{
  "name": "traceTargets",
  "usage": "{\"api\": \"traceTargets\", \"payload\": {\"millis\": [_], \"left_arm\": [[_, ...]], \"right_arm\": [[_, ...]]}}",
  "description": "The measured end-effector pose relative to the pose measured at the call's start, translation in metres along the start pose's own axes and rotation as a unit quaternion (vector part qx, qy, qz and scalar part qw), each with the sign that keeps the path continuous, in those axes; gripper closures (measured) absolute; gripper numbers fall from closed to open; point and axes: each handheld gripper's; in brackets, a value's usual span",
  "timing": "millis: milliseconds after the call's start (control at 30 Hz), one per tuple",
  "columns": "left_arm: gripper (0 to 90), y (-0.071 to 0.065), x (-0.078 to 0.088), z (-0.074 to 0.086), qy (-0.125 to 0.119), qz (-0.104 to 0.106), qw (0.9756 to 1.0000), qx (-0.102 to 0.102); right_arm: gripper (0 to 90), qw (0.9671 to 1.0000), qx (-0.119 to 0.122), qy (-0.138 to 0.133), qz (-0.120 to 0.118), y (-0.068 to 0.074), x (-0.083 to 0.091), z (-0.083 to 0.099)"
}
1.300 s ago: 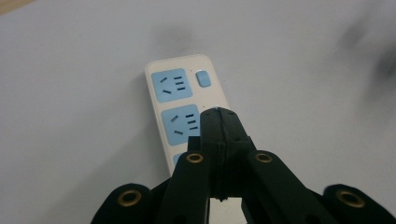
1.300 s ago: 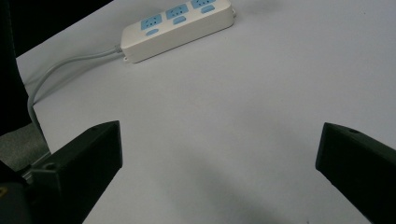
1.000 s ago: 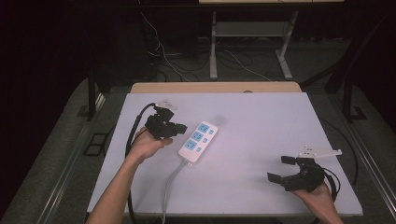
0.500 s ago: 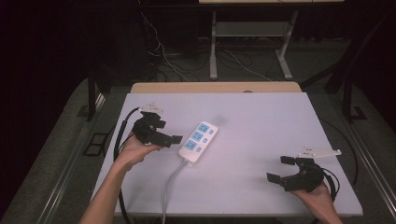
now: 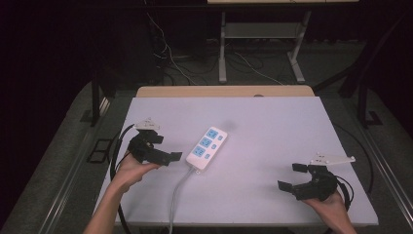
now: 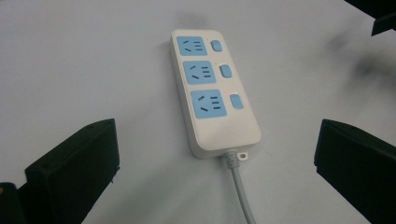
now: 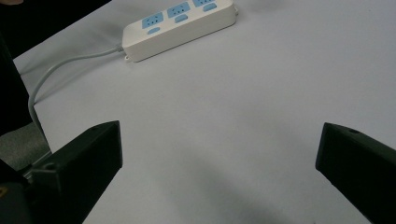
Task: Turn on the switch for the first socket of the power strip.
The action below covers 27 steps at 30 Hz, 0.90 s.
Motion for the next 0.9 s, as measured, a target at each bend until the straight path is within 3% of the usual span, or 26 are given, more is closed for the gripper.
{"api": "traceTargets", "payload": {"millis": [900], "left_arm": [[0.0,-0.021,-0.009,0.065,-0.052,0.014,0.9979,0.034]], "right_arm": [[0.2,1.0000,-0.001,0.005,-0.001,0.002,-0.001,0.001]]}}
Point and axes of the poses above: each handheld gripper's, and its own axes: x roughly backward along the jaws, z roughly out of its underside, y roughly to its left, and after that the axes turned 4 degrees about -x, right-handed
